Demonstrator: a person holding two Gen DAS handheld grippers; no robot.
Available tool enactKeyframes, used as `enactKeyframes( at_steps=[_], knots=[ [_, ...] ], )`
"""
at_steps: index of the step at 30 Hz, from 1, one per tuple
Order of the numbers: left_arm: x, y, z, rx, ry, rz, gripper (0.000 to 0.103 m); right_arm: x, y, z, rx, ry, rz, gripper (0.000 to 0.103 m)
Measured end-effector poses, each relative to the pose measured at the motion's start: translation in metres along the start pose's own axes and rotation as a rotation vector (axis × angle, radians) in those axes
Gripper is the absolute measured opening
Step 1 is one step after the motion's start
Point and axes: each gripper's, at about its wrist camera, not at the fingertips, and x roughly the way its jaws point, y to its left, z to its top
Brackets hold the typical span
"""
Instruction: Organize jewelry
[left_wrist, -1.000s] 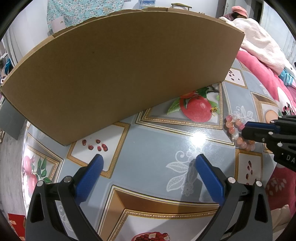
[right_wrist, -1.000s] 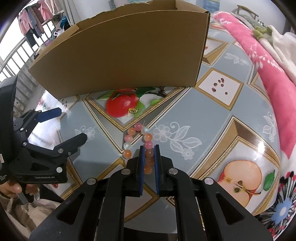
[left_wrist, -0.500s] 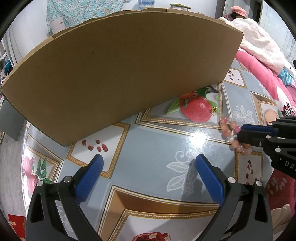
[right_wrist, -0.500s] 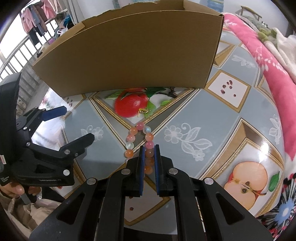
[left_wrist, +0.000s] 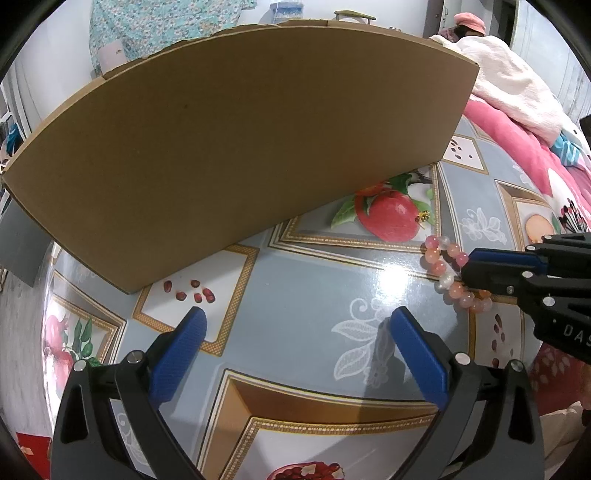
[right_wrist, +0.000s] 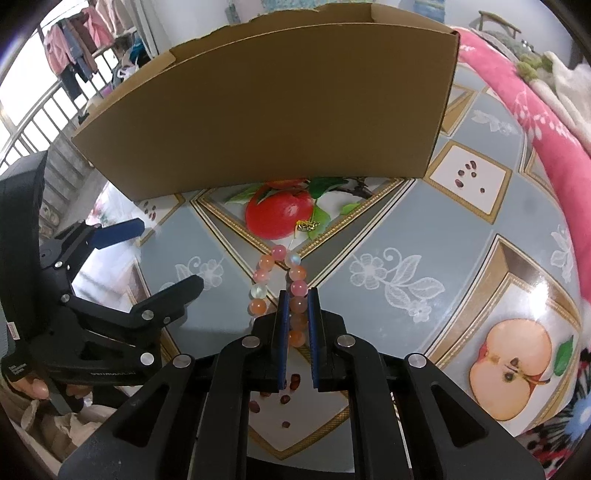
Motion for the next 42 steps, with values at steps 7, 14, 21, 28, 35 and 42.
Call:
enactKeyframes(
  at_steps=[7, 14, 21, 28, 35, 42],
  knots=[
    [-0.004, 0.002, -0.007, -0.009, -0.009, 0.005, 0.098, 0.003, -0.011, -0.002, 0.022, -0.016, 0.056, 0.008],
    [-0.009, 0.021, -0.015, -0.063, -0.007, 0.029, 0.097, 0.005, -0.014, 0.0, 0.029, -0.021, 0.106, 0.008],
    [-0.034, 0.043, -0.018, -0.133, -0.102, -0.01, 0.097, 0.014, 0.004, 0.009, 0.021, -0.007, 0.195, 0.008],
    [-0.057, 0.042, -0.023, -0.159, -0.189, -0.035, 0.097, 0.021, 0.01, 0.017, 0.091, 0.035, 0.35, 0.02],
    [-0.069, 0.028, -0.03, -0.082, -0.221, -0.137, 0.097, -0.002, -0.026, 0.008, 0.194, -0.03, 0.326, 0.031],
    [-0.065, -0.007, -0.028, 0.062, -0.213, -0.194, 0.097, -0.003, -0.031, -0.007, 0.2, -0.028, 0.262, 0.038]
  ],
)
